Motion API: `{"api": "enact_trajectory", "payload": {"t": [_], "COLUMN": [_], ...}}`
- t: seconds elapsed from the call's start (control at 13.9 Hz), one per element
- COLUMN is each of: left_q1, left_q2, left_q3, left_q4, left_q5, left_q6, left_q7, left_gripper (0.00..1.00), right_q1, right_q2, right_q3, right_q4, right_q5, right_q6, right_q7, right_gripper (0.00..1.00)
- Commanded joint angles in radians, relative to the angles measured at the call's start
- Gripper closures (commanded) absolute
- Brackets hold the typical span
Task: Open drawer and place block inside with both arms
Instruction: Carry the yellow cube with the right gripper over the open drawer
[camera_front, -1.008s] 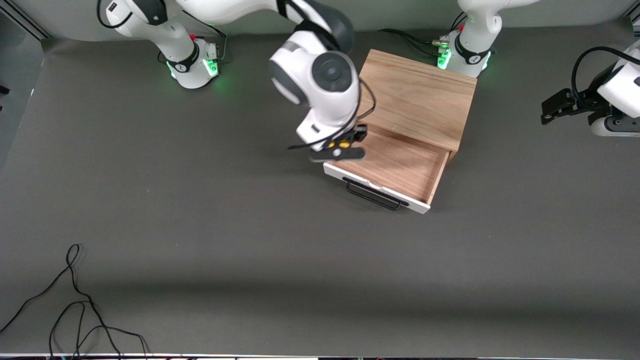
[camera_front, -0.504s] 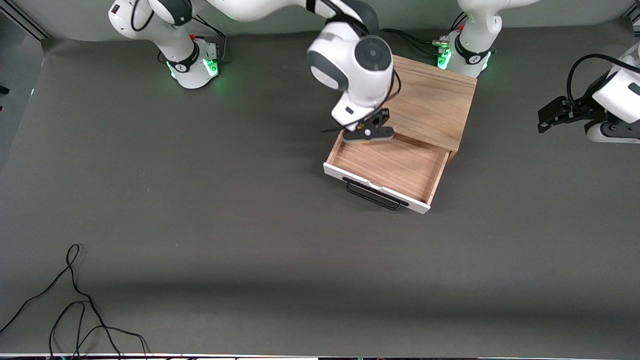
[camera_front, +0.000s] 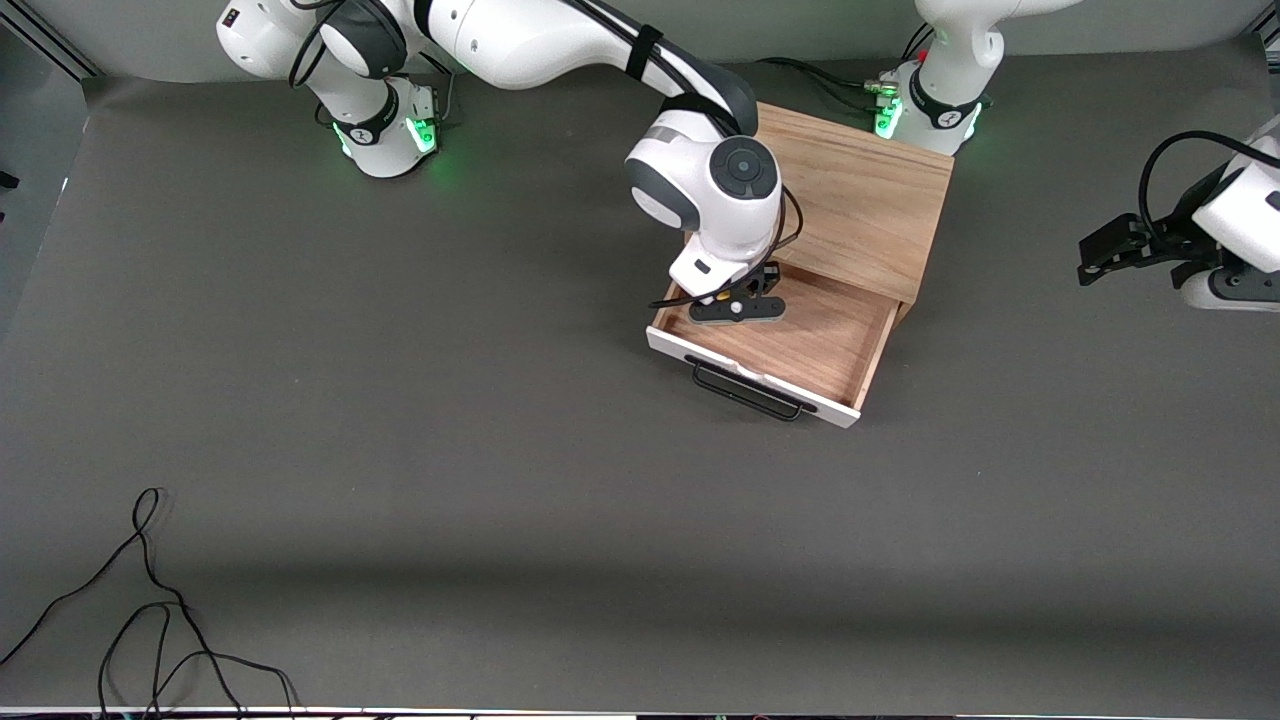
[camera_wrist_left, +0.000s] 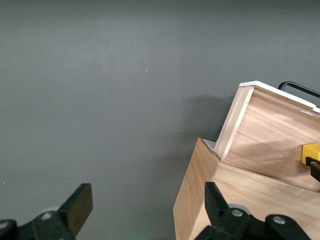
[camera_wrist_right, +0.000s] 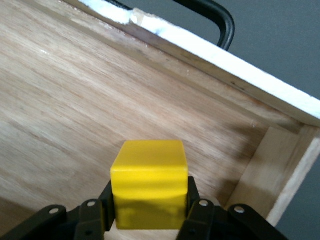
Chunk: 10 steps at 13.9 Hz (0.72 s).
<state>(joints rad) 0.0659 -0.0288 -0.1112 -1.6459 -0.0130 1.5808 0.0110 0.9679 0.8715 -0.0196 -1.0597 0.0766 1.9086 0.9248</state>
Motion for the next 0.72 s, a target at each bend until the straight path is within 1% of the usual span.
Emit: {"api": "enact_trajectory", "payload": {"t": [0.0,0.07,0.14,0.22,0.43,0.58,0.65], "left_q1": [-0.185,-0.183,-0.182,-0.186,-0.169,-0.158,-0.137], "left_q2": [0.009,0.009,0.007,0.007,0.007,0.006,0.006], "left_q3": [0.184,0.185,0.185,0.183,0.167,0.16,0.15], "left_q4": [0.029,0.029,0.031,0.031,0.032,0.032,0.032], "left_q5": [-0.005,-0.005,-0.002,0.002,0.004,0.004,0.001], "left_q6": [-0.002,-0.002,-0.002,-0.002,-0.002,-0.005,-0.007], "left_q7": [-0.013,-0.013,-0.014,-0.014,-0.016,-0.014,-0.013], "left_gripper": [0.0,0.0,0.0,0.0,0.0,0.0,0.0], "right_q1": [0.002,0.002,0.002,0.0,-0.008,-0.041,-0.057], "right_q2": [0.034,0.034,0.032,0.029,0.006,-0.031,-0.057], "right_q3": [-0.002,-0.002,-0.002,-0.008,-0.026,-0.026,-0.026], "right_q4": [0.029,0.03,0.03,0.03,0.03,0.032,0.035], "right_q5": [-0.024,-0.024,-0.026,-0.026,-0.024,-0.02,-0.017], "right_q6": [0.015,0.015,0.015,0.015,0.003,-0.037,-0.069], "right_q7": [0.025,0.025,0.023,0.022,0.017,0.012,0.011], "right_gripper": [0.68,0.33,0.2,0.18,0.18,0.09,0.0]}}
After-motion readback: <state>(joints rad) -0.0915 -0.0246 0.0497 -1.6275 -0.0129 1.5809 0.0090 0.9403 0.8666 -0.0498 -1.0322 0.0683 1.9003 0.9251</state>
